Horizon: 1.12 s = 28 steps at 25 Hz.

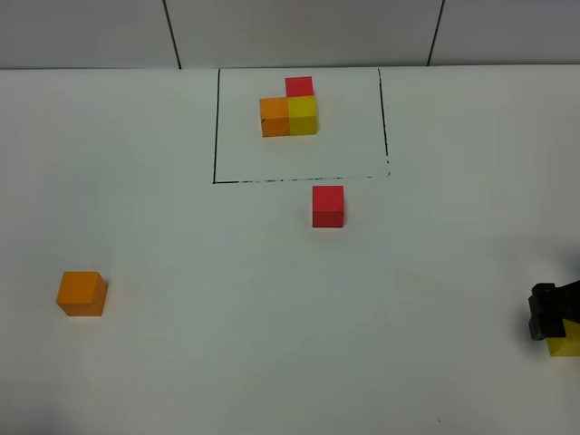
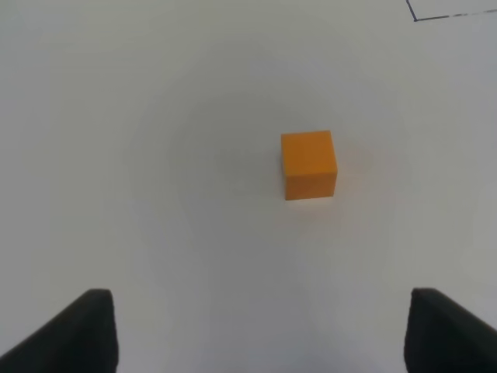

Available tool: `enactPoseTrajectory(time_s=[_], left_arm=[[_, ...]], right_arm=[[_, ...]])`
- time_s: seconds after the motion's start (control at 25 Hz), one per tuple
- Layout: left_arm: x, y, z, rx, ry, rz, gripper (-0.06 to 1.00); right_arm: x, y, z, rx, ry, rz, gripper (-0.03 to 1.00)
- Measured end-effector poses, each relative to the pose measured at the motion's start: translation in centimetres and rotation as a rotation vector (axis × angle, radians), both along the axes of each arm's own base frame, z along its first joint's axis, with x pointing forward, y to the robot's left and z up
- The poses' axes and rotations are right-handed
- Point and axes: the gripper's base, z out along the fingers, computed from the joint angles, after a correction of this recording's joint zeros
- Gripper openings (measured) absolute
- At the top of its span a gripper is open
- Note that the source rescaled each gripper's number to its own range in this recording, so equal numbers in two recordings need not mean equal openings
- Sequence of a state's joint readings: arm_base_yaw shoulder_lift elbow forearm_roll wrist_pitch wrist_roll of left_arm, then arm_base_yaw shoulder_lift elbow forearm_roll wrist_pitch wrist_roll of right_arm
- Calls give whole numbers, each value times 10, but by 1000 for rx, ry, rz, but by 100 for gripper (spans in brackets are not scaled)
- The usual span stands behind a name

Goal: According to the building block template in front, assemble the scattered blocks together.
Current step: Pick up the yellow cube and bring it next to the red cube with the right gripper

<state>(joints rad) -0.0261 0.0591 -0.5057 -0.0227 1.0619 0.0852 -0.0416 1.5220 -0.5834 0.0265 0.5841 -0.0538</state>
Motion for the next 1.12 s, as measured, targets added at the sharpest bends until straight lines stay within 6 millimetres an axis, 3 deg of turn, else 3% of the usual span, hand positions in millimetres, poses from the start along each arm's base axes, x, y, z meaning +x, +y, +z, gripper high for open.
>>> enactPoseTrajectory(time_s=[0.44, 0.68, 0.84, 0.96, 1.04, 1.08, 1.12], left_arm=[[0, 0, 0, 0, 0, 0, 73], [0, 0, 0, 0, 0, 0, 73], [0, 0, 0, 0, 0, 0, 73], [0, 0, 0, 0, 0, 0, 73], [0, 0, 0, 0, 0, 0, 73], [0, 0, 0, 0, 0, 0, 73], [0, 0, 0, 0, 0, 0, 73]], right_arm=[[2, 0, -23, 14, 20, 5, 87], [2, 0, -32, 21, 55, 3, 79], [2, 0, -33, 21, 57, 3, 60], [2, 0, -33, 21, 59, 3, 35], [2, 0, -33, 21, 59, 4, 8], [2, 0, -33, 21, 62, 4, 0], [2, 0, -32, 22, 68, 5, 1]])
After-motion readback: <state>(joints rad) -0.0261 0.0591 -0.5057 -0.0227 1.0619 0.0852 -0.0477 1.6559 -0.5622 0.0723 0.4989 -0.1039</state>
